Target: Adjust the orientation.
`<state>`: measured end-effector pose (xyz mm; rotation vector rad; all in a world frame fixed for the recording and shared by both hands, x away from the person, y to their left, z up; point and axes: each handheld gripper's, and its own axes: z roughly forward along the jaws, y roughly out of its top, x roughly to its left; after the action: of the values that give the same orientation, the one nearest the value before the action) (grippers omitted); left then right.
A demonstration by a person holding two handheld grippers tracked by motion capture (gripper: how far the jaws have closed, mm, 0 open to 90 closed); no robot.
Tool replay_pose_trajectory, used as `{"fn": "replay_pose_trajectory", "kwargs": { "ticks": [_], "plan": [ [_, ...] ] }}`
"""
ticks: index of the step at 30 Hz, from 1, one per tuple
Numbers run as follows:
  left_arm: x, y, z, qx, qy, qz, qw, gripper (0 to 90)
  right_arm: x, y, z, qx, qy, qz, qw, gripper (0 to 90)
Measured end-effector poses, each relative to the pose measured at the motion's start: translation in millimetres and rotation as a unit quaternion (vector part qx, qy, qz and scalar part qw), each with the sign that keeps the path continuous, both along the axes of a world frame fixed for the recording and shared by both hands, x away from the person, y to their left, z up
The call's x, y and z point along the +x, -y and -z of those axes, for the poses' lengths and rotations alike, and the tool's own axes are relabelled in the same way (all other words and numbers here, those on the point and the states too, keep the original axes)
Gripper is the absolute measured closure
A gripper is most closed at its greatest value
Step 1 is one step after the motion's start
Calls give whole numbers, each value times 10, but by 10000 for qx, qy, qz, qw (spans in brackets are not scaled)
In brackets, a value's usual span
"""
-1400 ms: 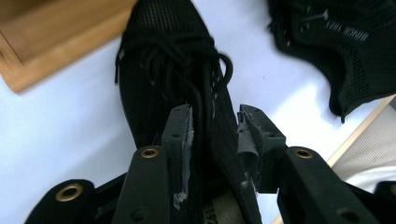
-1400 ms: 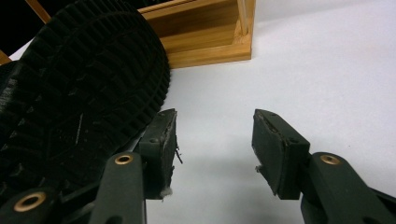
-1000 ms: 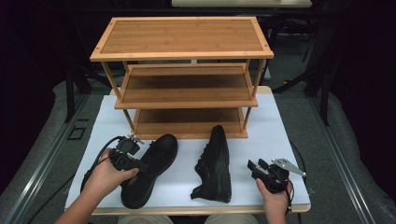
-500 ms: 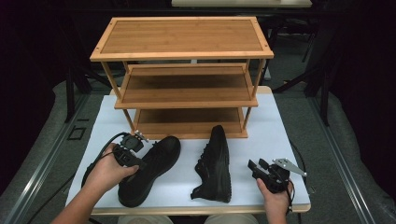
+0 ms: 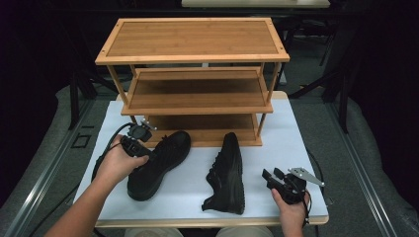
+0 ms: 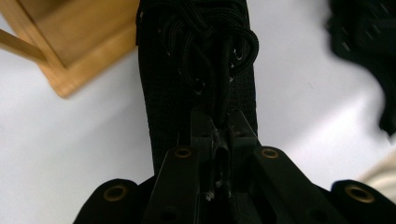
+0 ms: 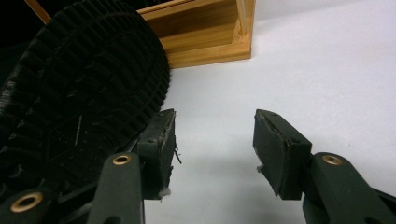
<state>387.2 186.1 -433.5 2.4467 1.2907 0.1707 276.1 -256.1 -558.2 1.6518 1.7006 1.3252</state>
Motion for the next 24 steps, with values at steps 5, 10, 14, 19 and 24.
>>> {"fn": "replay_pose_trajectory", "kwargs": {
  "ticks": [5, 10, 14, 19, 24],
  "plan": [
    [258, 65, 20, -95, 129, -344, 9993, 846, 6, 3, 0, 9, -3, -16, 10000, 483],
    [449, 148, 34, -323, 368, -752, 9960, 846, 16, 10, 8, 46, 34, -5, 10000, 483],
    [539, 214, 88, -476, 674, -1123, 9902, 845, 14, 24, 5, 48, 44, -1, 10000, 483],
    [584, 227, 178, -599, 702, -1219, 9882, 834, 15, 37, 3, 75, 50, 3, 10000, 482],
    [509, 150, 112, -864, 907, -1107, 9859, 727, 17, 48, 7, 92, 38, 12, 9999, 482]
  ]
}}
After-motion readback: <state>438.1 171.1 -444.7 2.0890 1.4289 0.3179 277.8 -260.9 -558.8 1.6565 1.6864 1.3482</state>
